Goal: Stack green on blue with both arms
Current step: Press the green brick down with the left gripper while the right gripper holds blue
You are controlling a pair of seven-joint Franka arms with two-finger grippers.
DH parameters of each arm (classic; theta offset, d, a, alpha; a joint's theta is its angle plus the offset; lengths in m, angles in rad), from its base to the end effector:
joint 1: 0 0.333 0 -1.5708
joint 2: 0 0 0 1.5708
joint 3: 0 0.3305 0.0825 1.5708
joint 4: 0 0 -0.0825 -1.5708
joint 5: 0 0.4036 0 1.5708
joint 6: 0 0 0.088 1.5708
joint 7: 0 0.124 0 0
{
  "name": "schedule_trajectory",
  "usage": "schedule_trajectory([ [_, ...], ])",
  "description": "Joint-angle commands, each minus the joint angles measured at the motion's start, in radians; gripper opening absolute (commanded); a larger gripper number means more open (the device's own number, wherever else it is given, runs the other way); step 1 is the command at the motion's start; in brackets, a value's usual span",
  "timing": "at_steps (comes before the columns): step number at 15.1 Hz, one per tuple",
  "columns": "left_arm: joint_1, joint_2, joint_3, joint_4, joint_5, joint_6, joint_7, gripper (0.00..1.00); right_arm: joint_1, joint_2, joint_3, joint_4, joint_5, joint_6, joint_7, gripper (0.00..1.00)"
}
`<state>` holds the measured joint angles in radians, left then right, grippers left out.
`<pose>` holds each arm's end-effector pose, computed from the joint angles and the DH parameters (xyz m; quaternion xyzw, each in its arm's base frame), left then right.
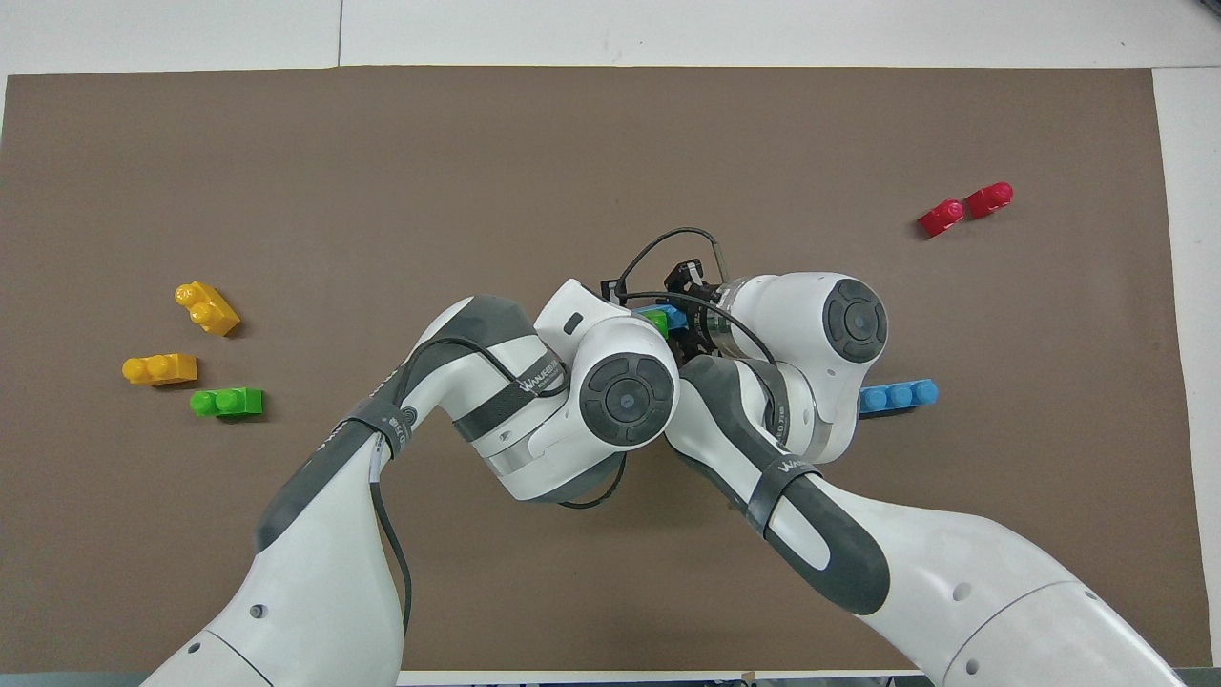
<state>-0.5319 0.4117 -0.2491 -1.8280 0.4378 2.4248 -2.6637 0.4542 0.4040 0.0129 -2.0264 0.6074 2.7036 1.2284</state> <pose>0.5004 -0.4694 0.3200 0.6851 0.7127 0.0942 0.1174 0.5841 0.2769 0.2537 -0.7836 0.5848 0.0380 0.2061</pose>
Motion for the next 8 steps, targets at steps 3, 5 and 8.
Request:
schedule_trajectory([
  [3, -0.043, 0.052, 0.002, 0.035, 0.038, -0.032, -0.041, 0.0, 0.038, 0.039, -0.001, -0.034, 0.002, 0.03, -0.023, 0.39],
  [5, -0.043, 0.05, 0.002, 0.038, 0.056, -0.07, -0.039, 0.0, 0.038, 0.039, -0.001, -0.034, 0.002, 0.03, -0.024, 0.39],
  [8, -0.046, 0.048, -0.004, 0.041, 0.119, -0.102, -0.033, 0.99, 0.038, 0.039, -0.001, -0.034, 0.002, 0.03, -0.026, 0.39],
])
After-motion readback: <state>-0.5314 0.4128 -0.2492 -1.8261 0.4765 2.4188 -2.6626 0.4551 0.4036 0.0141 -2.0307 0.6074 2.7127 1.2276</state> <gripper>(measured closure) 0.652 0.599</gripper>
